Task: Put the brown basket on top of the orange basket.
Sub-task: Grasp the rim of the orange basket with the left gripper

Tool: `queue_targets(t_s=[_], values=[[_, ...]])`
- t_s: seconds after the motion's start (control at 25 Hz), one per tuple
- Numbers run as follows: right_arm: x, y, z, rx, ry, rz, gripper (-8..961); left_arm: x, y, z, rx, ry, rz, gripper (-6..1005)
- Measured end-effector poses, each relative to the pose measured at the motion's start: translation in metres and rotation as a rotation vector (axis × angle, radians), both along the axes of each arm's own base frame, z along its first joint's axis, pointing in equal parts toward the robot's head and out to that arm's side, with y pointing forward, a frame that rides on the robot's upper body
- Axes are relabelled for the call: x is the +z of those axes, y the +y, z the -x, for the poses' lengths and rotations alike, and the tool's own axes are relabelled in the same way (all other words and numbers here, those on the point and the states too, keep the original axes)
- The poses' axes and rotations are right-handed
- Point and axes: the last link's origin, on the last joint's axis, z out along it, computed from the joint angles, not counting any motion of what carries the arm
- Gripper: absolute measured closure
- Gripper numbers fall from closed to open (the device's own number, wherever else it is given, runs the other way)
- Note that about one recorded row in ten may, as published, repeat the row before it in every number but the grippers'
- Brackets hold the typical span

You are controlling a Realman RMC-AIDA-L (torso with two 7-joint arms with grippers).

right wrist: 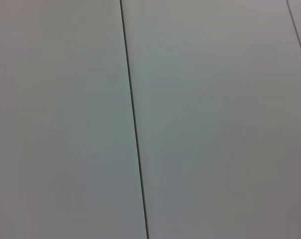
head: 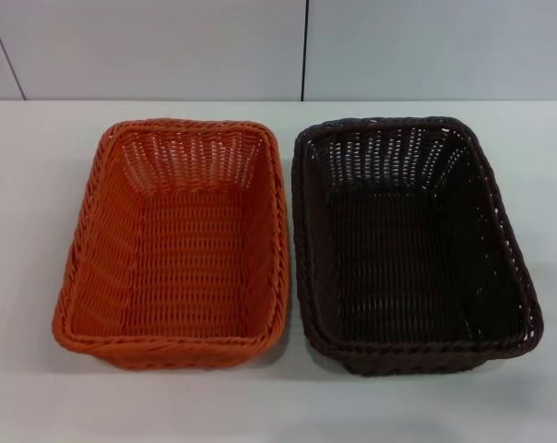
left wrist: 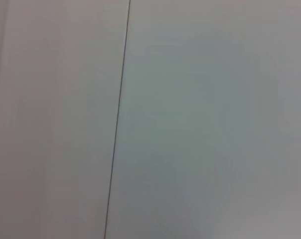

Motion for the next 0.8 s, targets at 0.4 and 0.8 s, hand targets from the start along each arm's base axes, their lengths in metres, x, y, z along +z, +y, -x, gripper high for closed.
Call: queue_targets(t_s=[0.4,0.8], values=[[-0.001,-0.003,-0.002,-0.008,0.004,0.0,230,-0.003,0.008,-0.006,-0.04,0.019,0.045,201],[-0.003,0.0,0.002,0.005,0.008,0.005,231,0.01,0.065,-0.042,-0.164,-0.011,0.359,204]])
